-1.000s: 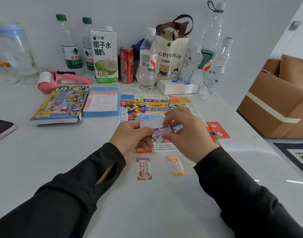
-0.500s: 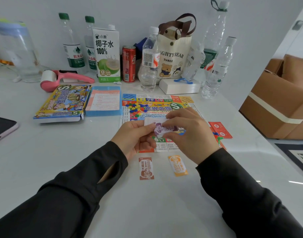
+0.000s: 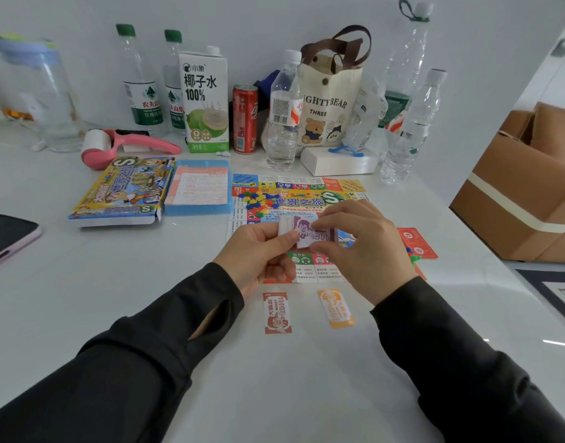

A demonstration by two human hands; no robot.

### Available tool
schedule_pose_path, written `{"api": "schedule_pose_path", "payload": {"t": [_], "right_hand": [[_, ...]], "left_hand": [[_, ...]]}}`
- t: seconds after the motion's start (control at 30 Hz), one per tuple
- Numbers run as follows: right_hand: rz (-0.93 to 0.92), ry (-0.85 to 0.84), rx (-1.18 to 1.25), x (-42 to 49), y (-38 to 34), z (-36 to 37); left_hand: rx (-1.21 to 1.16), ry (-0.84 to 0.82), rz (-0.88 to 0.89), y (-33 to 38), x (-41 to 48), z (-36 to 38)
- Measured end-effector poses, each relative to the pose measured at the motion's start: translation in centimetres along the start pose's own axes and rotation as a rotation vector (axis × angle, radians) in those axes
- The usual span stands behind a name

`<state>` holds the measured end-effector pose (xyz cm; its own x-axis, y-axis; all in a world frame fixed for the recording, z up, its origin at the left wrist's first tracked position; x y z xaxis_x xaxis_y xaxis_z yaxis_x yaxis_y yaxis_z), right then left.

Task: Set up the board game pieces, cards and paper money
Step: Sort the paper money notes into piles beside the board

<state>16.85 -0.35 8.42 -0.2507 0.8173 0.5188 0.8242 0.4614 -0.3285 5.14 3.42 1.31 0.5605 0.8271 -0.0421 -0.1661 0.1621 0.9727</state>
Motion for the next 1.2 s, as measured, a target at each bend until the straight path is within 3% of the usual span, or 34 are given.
{"api": "schedule_pose_path", "payload": {"t": [0.6,1.0,1.2], "right_hand": [[0.0,-0.03,0.034,-0.1,-0.2,0.1],[0.015,0.026,-0.047,-0.2,-0.2,0.2],[0.221,0.084,0.31,-0.1,2.3,-1.2]], "left_hand": [[0.228,0.023,0.056,0.3,0.3,-0.8],[0.241,0.135,-0.048,0.0,0.0,-1.3],[0.246,0.127,-0.047,0.1,0.0,-1.1]]}}
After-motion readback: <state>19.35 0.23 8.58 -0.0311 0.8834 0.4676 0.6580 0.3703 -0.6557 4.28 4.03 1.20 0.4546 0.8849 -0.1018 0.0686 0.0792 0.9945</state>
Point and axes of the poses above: each hand's wrist, its own x-axis towards the middle knuckle, its own z-axis out of the palm, y = z × x, the point moved 8 cm from there along x, towards the middle knuckle, and after that the axes turned 10 degrees about -y, right-handed, at the moved point
